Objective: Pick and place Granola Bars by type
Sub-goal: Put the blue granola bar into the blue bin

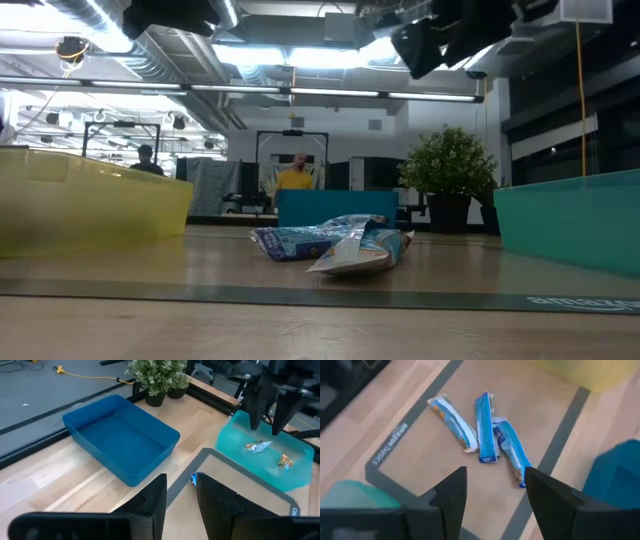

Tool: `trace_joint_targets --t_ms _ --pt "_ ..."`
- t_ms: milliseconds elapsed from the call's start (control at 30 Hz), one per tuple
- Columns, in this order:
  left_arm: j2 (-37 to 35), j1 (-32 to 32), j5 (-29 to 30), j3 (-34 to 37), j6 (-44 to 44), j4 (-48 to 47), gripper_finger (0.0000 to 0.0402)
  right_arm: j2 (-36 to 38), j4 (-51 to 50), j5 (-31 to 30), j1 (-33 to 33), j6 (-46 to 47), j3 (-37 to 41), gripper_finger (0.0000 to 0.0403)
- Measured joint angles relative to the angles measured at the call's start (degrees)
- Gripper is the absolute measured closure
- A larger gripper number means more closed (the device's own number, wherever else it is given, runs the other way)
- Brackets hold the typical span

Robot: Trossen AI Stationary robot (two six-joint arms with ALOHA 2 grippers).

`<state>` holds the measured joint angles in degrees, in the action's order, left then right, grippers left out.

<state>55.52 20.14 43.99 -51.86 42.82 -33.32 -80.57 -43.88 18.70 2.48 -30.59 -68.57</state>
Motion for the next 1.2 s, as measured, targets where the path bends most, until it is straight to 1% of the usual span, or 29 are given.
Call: trace_joint_targets --t_ms 167,267,433,533,700,800,1000,1200 --pt "1.2 0.0 0.0 0.0 0.8 -0.1 0.0304 -7.4 -4.9 -0.9 0.0 -10.7 -6.3 0.0202" --pt "2.1 0.0 0.0 0.0 2.1 0.0 0.0304 -10.4 -5.6 -1.5 0.0 -13.8 -8.9 0.0202" --pt "3.7 0.0 -0.3 0.0 3.6 0.1 0.0304 -13.6 -4.9 -6.1 0.0 -19.2 -10.8 0.0202" --pt "4.3 0.0 -0.4 0.0 4.0 0.1 0.0304 -16.1 -2.7 -6.6 0.3 -19.4 -10.9 0.0202" --pt "4.4 0.0 -0.1 0.0 4.0 0.2 0.0304 -22.3 1.8 -6.7 0.3 -19.4 -10.9 0.0202" --pt "4.4 0.0 -0.2 0.0 4.0 0.2 0.0304 -25.8 4.5 -8.3 0.3 -19.4 -10.9 0.0202" --pt "4.4 0.0 -0.4 0.0 4.0 0.4 0.0304 -29.9 3.7 -8.7 0.3 -19.1 -10.8 0.0202" --pt "4.4 0.0 -0.4 0.0 4.0 0.4 0.0304 -32.0 4.5 -8.7 0.3 -19.1 -10.8 0.0202"
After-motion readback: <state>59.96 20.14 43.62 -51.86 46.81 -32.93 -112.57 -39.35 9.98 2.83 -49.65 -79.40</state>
